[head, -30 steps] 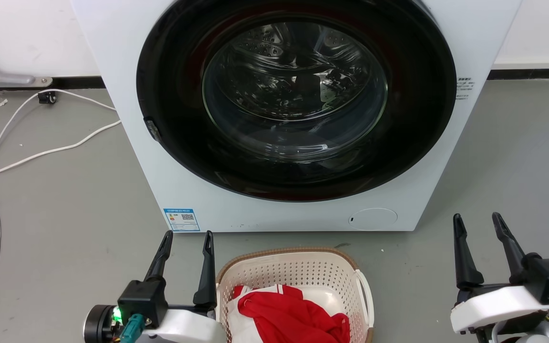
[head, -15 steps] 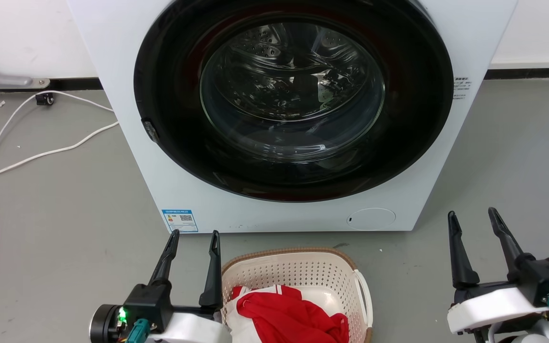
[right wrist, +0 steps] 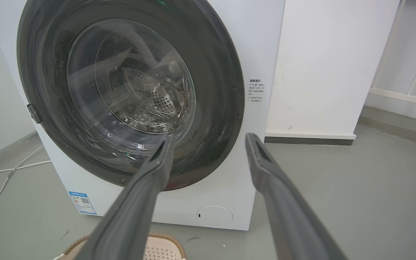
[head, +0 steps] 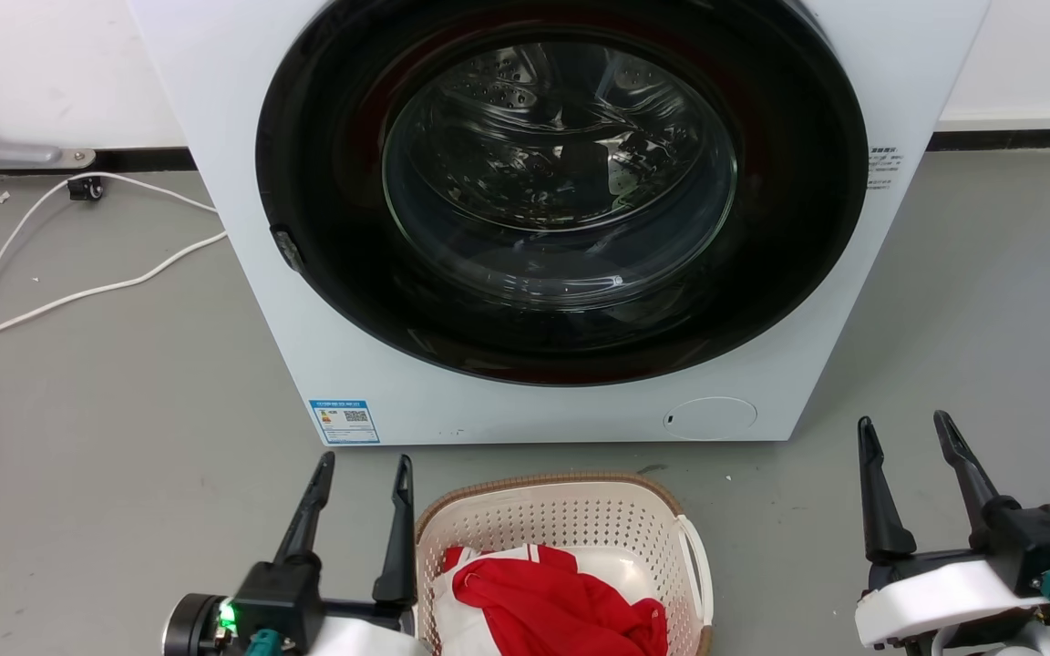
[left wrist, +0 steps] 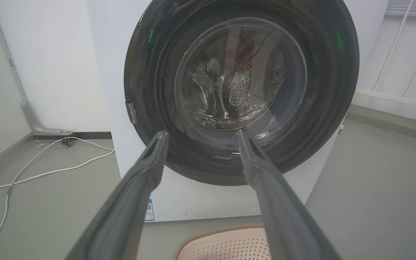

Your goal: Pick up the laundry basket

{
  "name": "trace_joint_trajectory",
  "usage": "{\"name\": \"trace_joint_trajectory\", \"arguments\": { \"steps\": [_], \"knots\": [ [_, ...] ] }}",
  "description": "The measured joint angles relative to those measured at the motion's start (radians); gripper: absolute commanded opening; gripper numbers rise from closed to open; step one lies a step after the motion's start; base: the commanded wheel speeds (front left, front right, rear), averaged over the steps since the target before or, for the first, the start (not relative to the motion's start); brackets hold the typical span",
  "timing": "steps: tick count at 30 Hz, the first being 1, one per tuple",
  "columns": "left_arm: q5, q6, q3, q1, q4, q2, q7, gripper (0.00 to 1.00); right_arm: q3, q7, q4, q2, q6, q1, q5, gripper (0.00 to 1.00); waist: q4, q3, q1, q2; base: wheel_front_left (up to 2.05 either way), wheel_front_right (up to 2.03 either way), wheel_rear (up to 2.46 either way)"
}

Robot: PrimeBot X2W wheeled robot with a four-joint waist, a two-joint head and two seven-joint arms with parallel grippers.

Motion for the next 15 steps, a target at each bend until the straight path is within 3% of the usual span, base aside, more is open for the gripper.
{"name": "trace_joint_trajectory", "arguments": {
  "steps": [7,15],
  "knots": [
    [0.071,-0.013,0.005,0.001,0.013,-0.01,-0.01,1.0,0.005,-0.014,-0.004,0.0,0.0,-0.004,-0.051,1.0,-0.003,0.001,0.0,0.0,0.0,0.0,0.0],
    [0.074,-0.023,0.019,0.005,0.023,-0.016,-0.013,1.0,0.011,-0.015,-0.007,0.0,0.0,-0.001,-0.038,1.0,-0.001,-0.001,0.0,0.0,0.0,0.0,0.0]
  ]
}}
